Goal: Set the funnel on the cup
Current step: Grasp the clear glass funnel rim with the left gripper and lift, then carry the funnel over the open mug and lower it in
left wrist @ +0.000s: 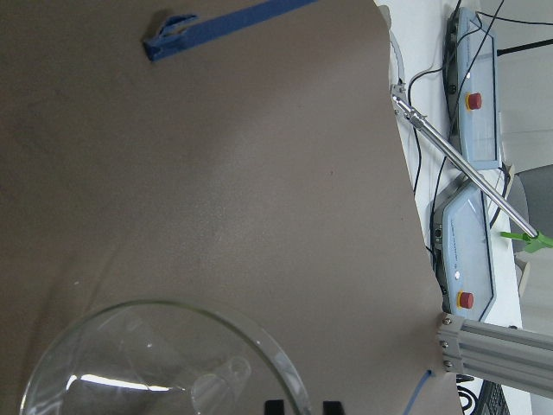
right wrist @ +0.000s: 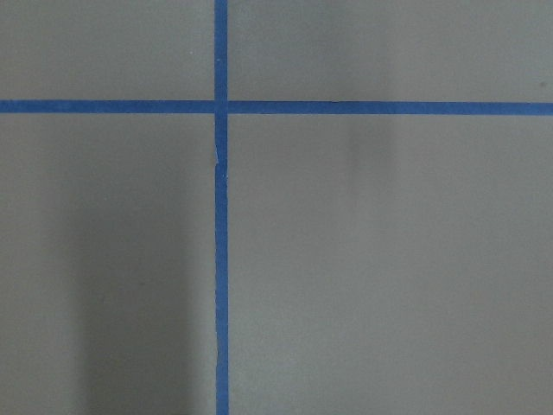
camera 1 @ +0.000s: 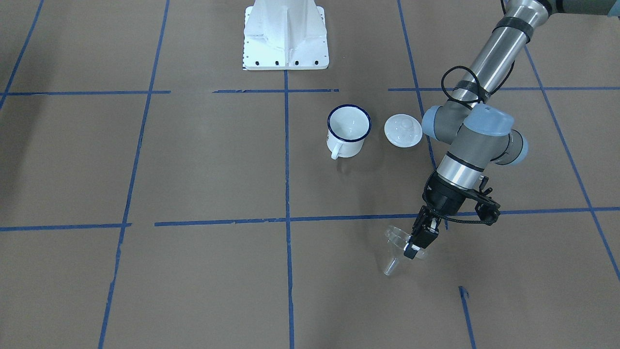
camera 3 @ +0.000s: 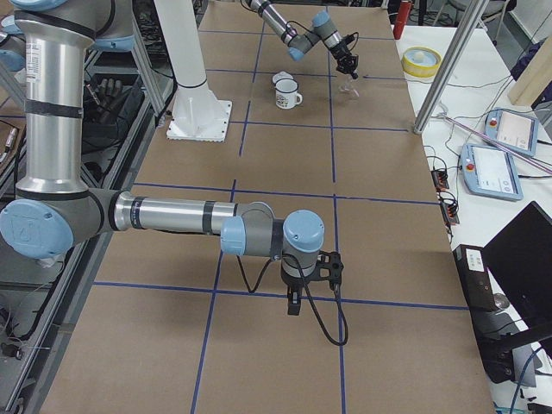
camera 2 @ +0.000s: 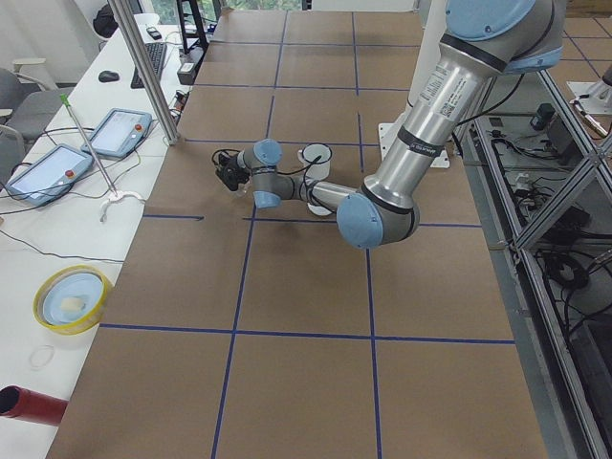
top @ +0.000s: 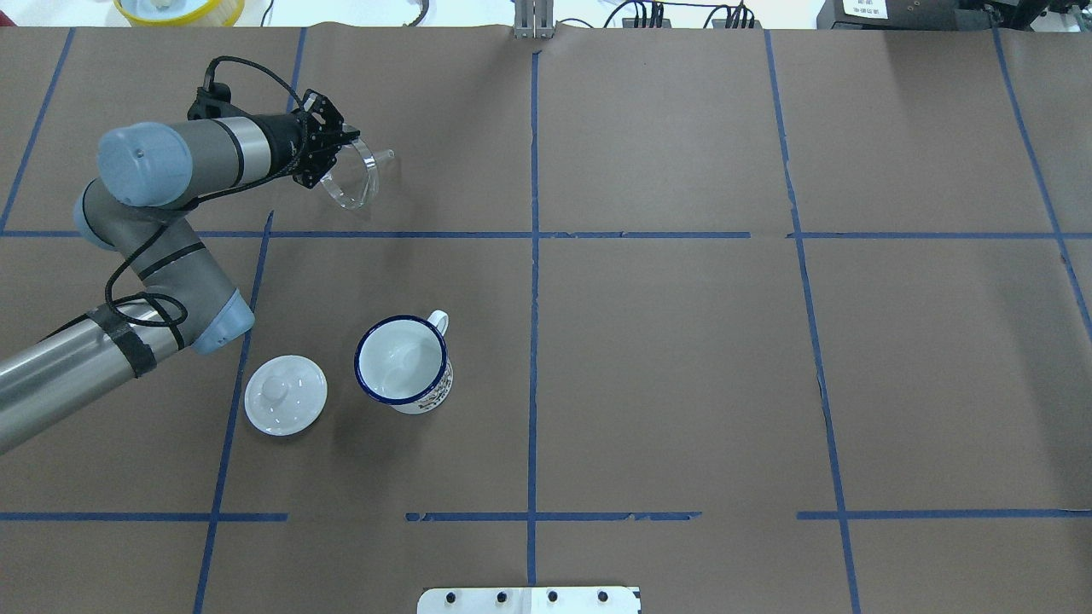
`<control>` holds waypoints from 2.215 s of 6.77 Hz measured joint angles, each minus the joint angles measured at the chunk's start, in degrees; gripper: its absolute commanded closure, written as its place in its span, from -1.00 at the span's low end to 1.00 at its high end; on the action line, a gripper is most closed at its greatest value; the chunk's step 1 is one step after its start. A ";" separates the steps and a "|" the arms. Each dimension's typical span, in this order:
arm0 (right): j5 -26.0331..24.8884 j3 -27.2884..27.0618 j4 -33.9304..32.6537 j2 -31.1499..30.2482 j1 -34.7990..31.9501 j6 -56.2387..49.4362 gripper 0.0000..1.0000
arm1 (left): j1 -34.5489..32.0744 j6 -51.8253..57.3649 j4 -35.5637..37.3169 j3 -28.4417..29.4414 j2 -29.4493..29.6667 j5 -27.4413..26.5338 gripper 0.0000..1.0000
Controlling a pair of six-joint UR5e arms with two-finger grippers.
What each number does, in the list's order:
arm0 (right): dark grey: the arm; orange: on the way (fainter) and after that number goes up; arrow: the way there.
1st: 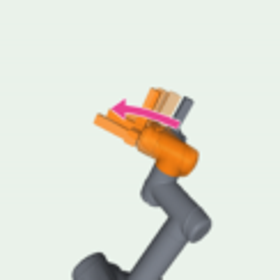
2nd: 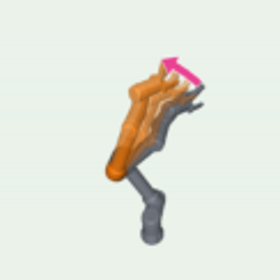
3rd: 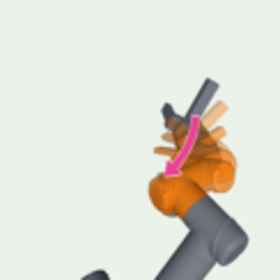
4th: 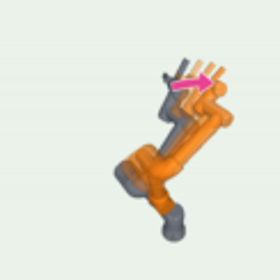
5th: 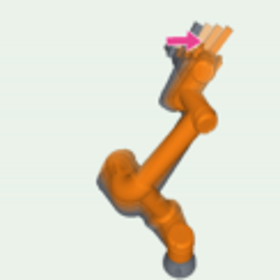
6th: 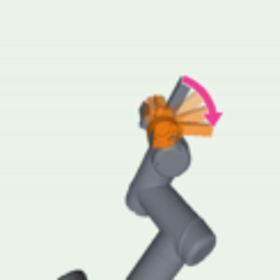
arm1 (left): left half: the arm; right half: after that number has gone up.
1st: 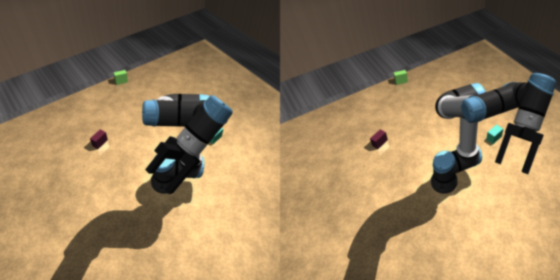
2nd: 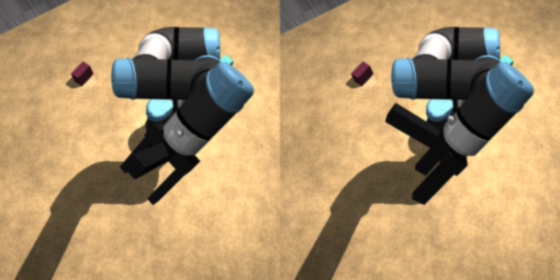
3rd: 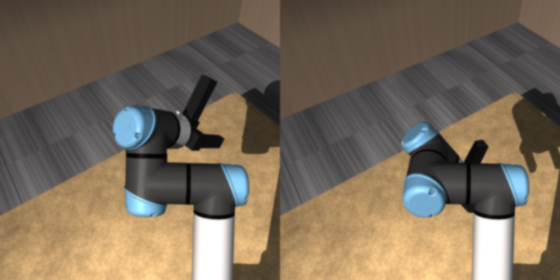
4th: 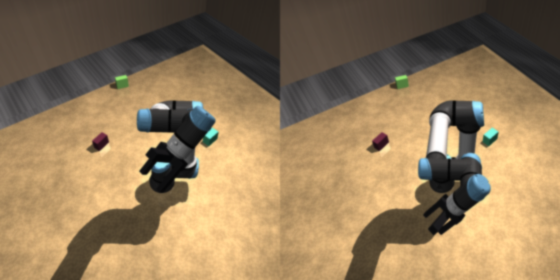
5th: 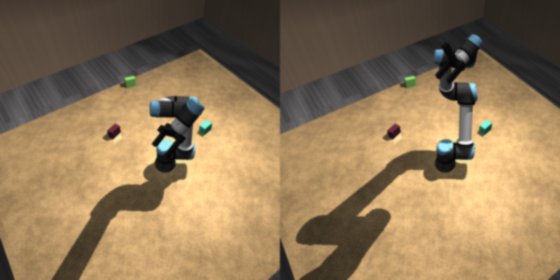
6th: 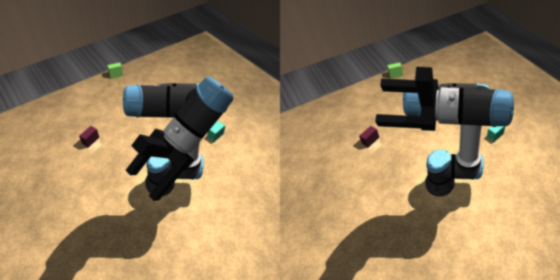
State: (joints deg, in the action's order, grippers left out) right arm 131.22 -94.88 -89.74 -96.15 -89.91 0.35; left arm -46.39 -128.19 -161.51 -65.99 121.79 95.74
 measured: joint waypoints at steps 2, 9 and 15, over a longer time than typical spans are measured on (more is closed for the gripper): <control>0.00 0.02 0.00 0.00 0.00 0.00 -1.00 | -1.20 0.47 5.61 -8.36 -1.39 3.42 1.00; 0.00 -0.01 0.00 0.00 0.00 0.00 -1.00 | 4.72 5.64 90.98 -48.48 9.48 14.95 1.00; 0.00 -0.02 0.00 0.00 0.00 0.00 -1.00 | 10.51 14.01 105.64 -38.74 17.03 12.32 1.00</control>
State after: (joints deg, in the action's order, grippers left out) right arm 131.22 -94.90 -89.74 -96.15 -89.91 0.35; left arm -35.88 -114.18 -55.86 -104.72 138.82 108.06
